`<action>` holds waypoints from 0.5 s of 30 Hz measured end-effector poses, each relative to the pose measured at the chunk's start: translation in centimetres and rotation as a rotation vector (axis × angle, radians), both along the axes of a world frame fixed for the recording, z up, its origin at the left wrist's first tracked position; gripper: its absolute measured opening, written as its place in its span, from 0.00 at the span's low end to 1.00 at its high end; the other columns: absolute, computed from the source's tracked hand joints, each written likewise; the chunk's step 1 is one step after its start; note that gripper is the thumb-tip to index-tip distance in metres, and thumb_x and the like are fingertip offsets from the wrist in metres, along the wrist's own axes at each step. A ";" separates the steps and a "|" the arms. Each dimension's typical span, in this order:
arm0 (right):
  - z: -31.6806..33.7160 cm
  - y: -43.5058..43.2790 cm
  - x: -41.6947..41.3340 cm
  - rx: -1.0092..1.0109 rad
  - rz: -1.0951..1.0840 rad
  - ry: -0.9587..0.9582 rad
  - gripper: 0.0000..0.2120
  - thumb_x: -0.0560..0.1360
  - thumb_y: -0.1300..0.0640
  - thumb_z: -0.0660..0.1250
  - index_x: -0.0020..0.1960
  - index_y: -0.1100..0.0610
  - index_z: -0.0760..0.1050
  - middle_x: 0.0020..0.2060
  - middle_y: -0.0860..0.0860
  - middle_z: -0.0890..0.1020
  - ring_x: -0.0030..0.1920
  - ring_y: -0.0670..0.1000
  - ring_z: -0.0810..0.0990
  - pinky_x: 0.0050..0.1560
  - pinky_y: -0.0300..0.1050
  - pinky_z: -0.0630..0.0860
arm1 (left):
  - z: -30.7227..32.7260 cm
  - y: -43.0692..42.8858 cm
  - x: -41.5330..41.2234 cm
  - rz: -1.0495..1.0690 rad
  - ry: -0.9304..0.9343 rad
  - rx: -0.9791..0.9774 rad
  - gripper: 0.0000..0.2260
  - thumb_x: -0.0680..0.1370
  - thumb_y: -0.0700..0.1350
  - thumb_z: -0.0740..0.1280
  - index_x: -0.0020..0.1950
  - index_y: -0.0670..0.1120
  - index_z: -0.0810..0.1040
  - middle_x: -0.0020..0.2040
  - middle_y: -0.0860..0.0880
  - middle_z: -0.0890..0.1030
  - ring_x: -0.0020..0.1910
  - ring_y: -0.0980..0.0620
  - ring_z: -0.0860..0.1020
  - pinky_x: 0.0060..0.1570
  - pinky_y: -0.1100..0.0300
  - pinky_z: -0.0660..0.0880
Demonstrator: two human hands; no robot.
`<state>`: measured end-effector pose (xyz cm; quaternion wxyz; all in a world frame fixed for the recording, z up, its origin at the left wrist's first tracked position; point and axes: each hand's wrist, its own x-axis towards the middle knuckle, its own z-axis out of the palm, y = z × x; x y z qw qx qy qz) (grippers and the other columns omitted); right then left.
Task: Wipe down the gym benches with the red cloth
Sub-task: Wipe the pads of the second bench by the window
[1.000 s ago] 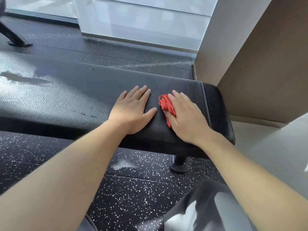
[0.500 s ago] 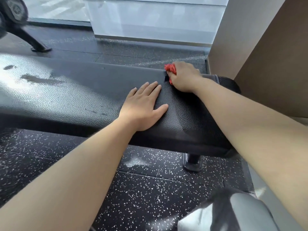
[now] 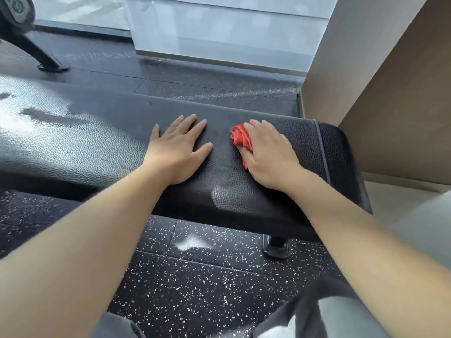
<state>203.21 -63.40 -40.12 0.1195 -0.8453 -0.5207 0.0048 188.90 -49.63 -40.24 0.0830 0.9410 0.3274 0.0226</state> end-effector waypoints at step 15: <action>0.5 4.5 0.8 0.032 0.064 -0.006 0.22 0.78 0.48 0.56 0.69 0.55 0.63 0.67 0.54 0.68 0.68 0.56 0.64 0.67 0.54 0.62 | -0.1 -0.2 0.0 0.010 -0.010 0.003 0.26 0.79 0.61 0.48 0.76 0.59 0.49 0.78 0.57 0.48 0.76 0.57 0.45 0.73 0.47 0.41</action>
